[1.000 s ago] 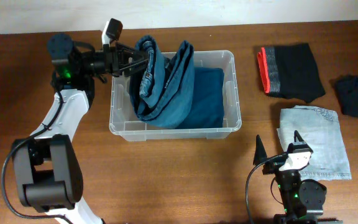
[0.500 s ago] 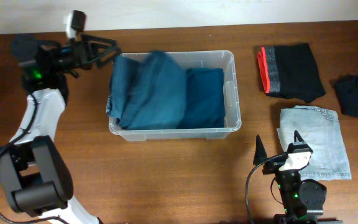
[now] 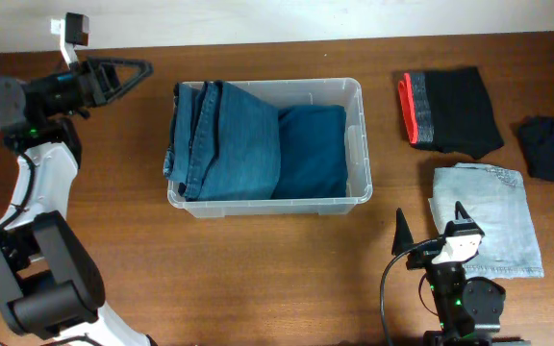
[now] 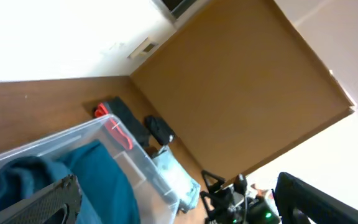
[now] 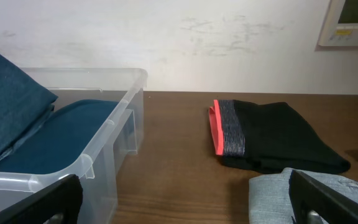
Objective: Pack container
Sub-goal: 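Open the left gripper and withdraw it up and left, then reach the left gripper back down into the container over the jeans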
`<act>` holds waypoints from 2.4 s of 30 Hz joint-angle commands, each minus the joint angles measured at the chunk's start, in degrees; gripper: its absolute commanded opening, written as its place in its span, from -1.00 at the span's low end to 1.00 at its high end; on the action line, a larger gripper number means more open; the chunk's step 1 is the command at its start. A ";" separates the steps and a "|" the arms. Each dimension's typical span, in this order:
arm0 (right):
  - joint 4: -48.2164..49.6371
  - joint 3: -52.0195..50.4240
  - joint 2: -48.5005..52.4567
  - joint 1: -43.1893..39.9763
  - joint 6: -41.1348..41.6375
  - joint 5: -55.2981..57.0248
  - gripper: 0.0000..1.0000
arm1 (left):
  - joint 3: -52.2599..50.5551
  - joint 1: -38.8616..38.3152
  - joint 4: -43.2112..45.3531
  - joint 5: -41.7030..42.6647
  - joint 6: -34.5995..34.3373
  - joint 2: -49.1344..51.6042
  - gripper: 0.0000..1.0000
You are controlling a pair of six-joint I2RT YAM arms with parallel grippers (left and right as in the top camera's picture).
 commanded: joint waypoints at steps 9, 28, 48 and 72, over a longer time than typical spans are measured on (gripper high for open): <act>-0.28 -0.26 -0.50 -0.37 -0.13 -0.35 0.97 | 5.86 0.04 8.48 0.04 -9.09 -0.37 0.98; -0.28 -0.26 -0.50 -0.37 -0.13 -0.35 0.97 | 34.01 7.30 -43.89 -37.35 -27.15 -0.35 0.99; -0.28 -0.26 -0.50 -0.37 -0.13 -0.33 0.97 | 34.01 9.14 -113.02 -74.36 34.36 -0.35 0.99; -0.28 -0.26 -0.50 -0.37 -0.13 -0.35 0.97 | 33.99 -26.75 -128.52 -96.06 81.40 0.20 -0.70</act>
